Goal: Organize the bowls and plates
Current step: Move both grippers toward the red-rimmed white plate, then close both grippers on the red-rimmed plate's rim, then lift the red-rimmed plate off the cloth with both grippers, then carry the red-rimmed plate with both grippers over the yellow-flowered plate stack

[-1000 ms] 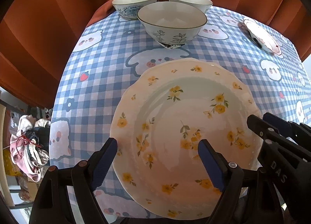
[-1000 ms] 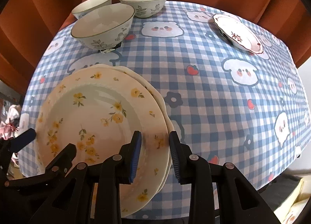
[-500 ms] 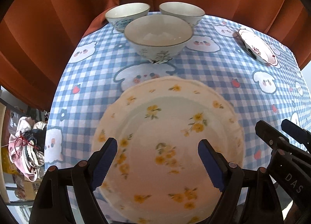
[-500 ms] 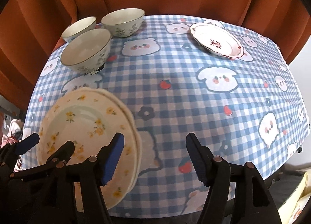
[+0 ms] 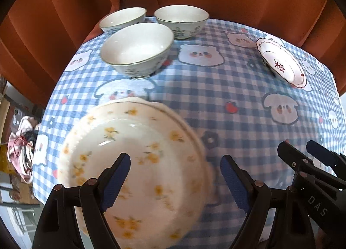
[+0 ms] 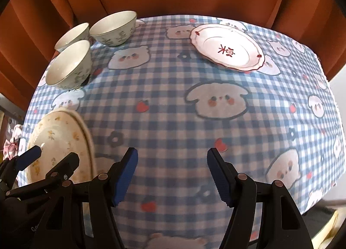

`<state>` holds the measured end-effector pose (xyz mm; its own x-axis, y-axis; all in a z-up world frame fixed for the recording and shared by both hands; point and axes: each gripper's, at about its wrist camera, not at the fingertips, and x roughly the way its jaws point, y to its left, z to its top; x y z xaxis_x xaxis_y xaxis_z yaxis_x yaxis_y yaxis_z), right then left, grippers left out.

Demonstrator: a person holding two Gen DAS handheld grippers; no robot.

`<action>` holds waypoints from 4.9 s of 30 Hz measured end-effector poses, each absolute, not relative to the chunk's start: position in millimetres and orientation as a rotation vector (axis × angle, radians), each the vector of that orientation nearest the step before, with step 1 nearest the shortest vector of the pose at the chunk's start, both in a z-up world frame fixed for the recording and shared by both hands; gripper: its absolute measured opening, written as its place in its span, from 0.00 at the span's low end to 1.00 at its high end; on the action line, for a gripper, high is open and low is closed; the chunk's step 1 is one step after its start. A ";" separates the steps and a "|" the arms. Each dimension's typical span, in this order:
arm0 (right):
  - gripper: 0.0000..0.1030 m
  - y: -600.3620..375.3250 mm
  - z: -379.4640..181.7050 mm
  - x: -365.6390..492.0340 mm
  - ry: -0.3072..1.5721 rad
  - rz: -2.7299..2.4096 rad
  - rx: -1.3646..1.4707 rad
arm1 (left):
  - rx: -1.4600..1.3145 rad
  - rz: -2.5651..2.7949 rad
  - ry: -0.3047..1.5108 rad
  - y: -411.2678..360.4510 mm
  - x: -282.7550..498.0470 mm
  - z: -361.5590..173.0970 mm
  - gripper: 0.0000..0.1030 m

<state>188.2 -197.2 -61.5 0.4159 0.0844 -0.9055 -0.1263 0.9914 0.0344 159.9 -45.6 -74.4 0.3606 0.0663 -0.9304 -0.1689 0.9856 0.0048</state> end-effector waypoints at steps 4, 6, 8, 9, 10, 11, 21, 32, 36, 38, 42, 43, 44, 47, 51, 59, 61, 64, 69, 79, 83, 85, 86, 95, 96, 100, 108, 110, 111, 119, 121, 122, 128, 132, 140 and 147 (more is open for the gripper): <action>0.68 -224.1 -65.3 200.4 1.148 0.171 -0.040 | -0.100 0.173 1.194 -72.5 168.1 -75.4 0.84; 0.69 -237.0 -66.6 207.5 1.154 0.185 -0.040 | -0.103 0.184 1.192 -86.0 171.8 -75.1 0.84; 0.71 -251.3 -68.0 214.4 1.156 0.198 -0.040 | -0.108 0.192 1.190 -96.9 175.9 -75.6 0.84; 0.71 -257.3 -68.6 217.2 1.154 0.203 -0.042 | -0.112 0.200 1.188 -102.2 177.9 -76.0 0.84; 0.72 -265.5 -69.0 221.3 1.151 0.209 -0.045 | -0.116 0.216 1.187 -108.3 180.7 -76.9 0.84; 0.73 -271.5 -69.3 224.0 1.146 0.214 -0.046 | -0.120 0.232 1.186 -113.4 183.5 -78.0 0.84; 0.76 -325.1 -68.8 265.1 1.104 0.249 -0.056 | -0.151 0.265 1.147 -162.4 224.7 -85.0 0.84; 0.76 -357.4 -55.5 331.9 1.051 0.261 0.037 | -0.132 0.283 1.071 -188.2 298.0 -62.8 0.82; 0.76 -367.1 -45.2 361.3 1.007 0.254 0.046 | -0.137 0.278 1.031 -195.9 330.5 -54.9 0.82; 0.76 -372.1 -41.6 375.9 0.991 0.242 0.048 | -0.130 0.268 1.024 -199.9 345.6 -55.7 0.82; 0.76 -380.8 -44.1 402.3 0.990 0.217 0.063 | -0.120 0.267 1.037 -206.5 373.3 -65.7 0.80; 0.76 -382.8 -46.6 408.8 0.995 0.215 0.074 | -0.121 0.263 1.046 -207.5 378.2 -68.7 0.78; 0.76 -384.3 -50.0 416.2 1.001 0.213 0.081 | -0.124 0.257 1.060 -209.2 384.1 -72.8 0.75; 0.76 -387.4 -60.6 433.0 1.004 0.211 0.100 | -0.127 0.272 1.072 -210.0 401.3 -84.0 0.74; 0.76 -389.1 -76.2 452.9 1.016 0.205 0.141 | -0.125 0.263 1.075 -211.8 416.4 -96.4 0.71; 0.50 -383.4 -100.0 476.2 1.064 0.189 0.112 | -0.136 0.214 1.132 -219.1 433.1 -121.7 0.59; 0.44 -381.3 -105.0 478.3 1.085 0.202 0.119 | -0.116 0.212 1.141 -222.2 434.6 -125.6 0.57; 0.43 -376.5 -106.2 477.3 1.085 0.200 0.101 | -0.096 0.206 1.142 -224.2 434.1 -126.2 0.56; 0.44 -373.4 -107.2 471.4 1.092 0.193 0.091 | -0.077 0.200 1.162 -225.0 428.8 -125.6 0.57; 0.44 -368.6 -110.7 418.5 1.163 0.203 0.062 | -0.069 0.194 1.214 -225.4 367.1 -124.7 0.57; 0.44 -374.2 -113.3 387.8 1.206 0.196 0.089 | -0.056 0.168 1.241 -231.3 333.8 -124.1 0.57; 0.44 -375.3 -114.0 371.4 1.226 0.193 0.091 | -0.055 0.158 1.250 -231.9 318.5 -123.5 0.57; 0.44 -374.7 -114.7 362.8 1.235 0.195 0.085 | -0.059 0.152 1.255 -232.6 310.7 -122.7 0.57; 0.44 -373.2 -116.2 316.2 1.249 0.215 0.024 | -0.062 0.156 1.257 -229.7 281.7 -123.9 0.59; 0.44 -373.6 -116.1 315.5 1.245 0.213 0.024 | -0.065 0.156 1.255 -228.1 278.8 -122.9 0.59; 0.44 -372.1 -118.0 317.8 1.236 0.207 0.021 | -0.065 0.168 1.250 -227.1 274.6 -122.0 0.59; 0.44 -364.8 -118.1 320.4 1.231 0.227 -0.033 | -0.049 0.155 1.261 -228.3 268.8 -121.8 0.57; 0.44 -363.8 -116.9 318.7 1.235 0.213 -0.030 | -0.034 0.144 1.269 -228.1 265.9 -120.1 0.57; 0.44 -363.5 -116.3 316.5 1.237 0.216 -0.035 | -0.023 0.142 1.264 -228.5 263.1 -118.1 0.57; 0.44 -354.1 -105.0 286.1 1.244 0.225 -0.049 | -0.039 0.153 1.231 -209.5 233.7 -95.9 0.57; 0.44 -347.9 -99.3 278.2 1.232 0.227 -0.056 | -0.046 0.157 1.219 -201.2 227.3 -89.6 0.57; 0.44 -343.4 -95.6 273.8 1.224 0.230 -0.063 | -0.051 0.158 1.210 -195.5 223.1 -85.6 0.57; 0.44 -311.8 -74.2 247.4 1.178 0.224 -0.081 | -0.067 0.138 1.177 -161.1 202.5 -70.0 0.57; 0.44 -290.2 -60.9 229.1 1.166 0.201 -0.075 | -0.074 0.111 1.152 -139.2 187.7 -56.9 0.57; 0.44 -246.0 -37.8 195.4 1.120 0.156 -0.084 | -0.080 0.074 1.117 -97.8 160.5 -44.2 0.57; 0.44 -211.3 -31.8 171.9 1.104 0.148 -0.088 | -0.097 0.072 1.093 -60.7 140.2 -37.1 0.57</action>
